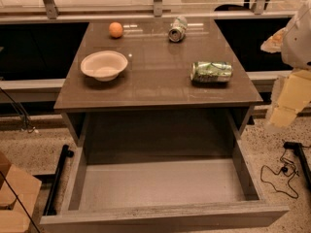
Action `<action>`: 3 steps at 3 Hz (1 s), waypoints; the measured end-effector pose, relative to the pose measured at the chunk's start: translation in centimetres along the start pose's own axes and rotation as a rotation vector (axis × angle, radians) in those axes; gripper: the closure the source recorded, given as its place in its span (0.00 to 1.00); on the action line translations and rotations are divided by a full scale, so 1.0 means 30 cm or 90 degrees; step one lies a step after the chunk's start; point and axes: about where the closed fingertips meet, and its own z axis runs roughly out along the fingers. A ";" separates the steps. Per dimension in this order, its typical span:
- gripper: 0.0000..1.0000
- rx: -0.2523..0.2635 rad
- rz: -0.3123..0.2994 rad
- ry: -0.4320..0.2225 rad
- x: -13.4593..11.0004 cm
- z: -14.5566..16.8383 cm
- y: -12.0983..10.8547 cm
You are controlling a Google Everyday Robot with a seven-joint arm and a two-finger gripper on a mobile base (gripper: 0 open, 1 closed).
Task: Place green can into top drawer
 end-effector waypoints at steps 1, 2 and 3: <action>0.00 0.012 -0.002 -0.007 -0.034 0.015 -0.029; 0.00 0.016 -0.013 -0.023 -0.110 0.072 -0.106; 0.00 0.001 -0.008 -0.062 -0.179 0.160 -0.206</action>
Offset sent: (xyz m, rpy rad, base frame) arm 0.0840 0.0469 -0.0182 0.0464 -0.0401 0.0506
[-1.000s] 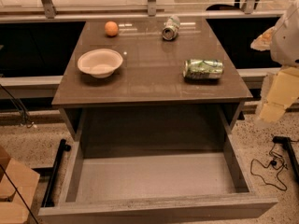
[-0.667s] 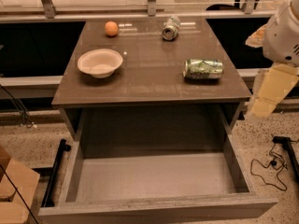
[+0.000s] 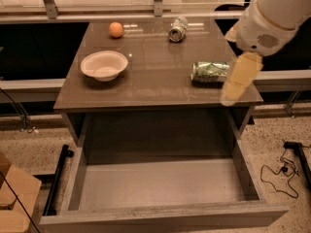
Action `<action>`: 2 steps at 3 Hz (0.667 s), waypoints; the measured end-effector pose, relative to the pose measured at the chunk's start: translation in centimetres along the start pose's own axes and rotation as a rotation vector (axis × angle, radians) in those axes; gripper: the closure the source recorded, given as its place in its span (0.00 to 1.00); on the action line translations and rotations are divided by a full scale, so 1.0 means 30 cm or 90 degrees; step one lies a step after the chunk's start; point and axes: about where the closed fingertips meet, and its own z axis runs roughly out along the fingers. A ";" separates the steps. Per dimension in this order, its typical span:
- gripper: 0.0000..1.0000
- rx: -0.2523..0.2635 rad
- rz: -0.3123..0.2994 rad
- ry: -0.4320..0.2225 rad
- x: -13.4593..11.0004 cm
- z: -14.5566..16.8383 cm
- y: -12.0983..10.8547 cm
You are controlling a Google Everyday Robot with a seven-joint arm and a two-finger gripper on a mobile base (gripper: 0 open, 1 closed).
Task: Place green can into top drawer
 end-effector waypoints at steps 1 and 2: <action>0.00 -0.019 0.013 -0.017 -0.037 0.105 -0.095; 0.00 -0.042 0.047 -0.028 -0.035 0.231 -0.209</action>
Offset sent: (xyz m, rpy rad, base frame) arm 0.1146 0.0110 -0.0606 0.1031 0.0906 -0.0619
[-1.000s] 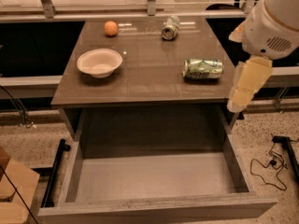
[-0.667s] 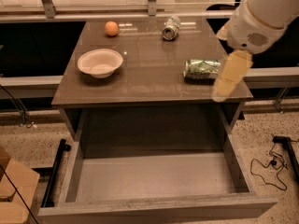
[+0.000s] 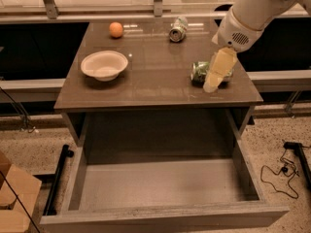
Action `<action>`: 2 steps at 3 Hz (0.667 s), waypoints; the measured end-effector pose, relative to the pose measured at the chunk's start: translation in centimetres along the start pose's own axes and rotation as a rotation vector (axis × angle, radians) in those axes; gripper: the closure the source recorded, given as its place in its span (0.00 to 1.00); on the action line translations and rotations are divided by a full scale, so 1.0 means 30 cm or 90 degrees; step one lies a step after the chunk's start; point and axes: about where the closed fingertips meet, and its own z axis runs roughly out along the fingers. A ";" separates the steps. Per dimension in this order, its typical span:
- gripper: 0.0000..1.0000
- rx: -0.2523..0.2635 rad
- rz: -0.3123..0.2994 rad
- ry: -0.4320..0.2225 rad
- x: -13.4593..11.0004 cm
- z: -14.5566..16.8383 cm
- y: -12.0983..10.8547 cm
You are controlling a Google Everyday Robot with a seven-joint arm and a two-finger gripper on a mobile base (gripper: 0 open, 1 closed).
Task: Place green can into top drawer
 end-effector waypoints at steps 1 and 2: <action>0.00 -0.020 0.031 -0.002 0.035 0.077 -0.082; 0.00 -0.044 0.052 -0.006 0.075 0.157 -0.144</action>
Offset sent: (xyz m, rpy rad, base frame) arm 0.0729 -0.0362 -0.0669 0.0744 0.1361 -0.0727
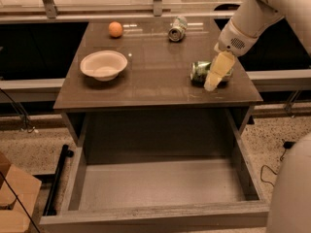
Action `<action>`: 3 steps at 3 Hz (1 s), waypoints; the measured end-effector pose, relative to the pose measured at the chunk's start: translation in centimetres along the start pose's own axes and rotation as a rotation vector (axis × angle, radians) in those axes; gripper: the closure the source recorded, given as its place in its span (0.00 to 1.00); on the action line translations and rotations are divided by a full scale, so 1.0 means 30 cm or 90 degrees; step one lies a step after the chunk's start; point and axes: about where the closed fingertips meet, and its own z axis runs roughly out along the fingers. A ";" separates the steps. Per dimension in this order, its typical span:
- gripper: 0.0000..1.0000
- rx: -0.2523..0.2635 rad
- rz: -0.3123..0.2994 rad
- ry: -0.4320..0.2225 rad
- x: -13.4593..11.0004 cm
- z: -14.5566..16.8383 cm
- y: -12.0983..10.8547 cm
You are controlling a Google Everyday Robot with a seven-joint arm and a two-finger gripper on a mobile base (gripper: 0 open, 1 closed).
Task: Place green can into top drawer
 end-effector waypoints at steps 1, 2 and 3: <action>0.00 -0.017 0.028 0.004 0.050 0.063 -0.042; 0.18 -0.028 0.045 0.021 0.091 0.100 -0.055; 0.42 -0.024 0.042 0.037 0.116 0.097 -0.054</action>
Offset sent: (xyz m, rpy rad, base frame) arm 0.0112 -0.0354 -0.0474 -0.0239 0.1187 -0.0792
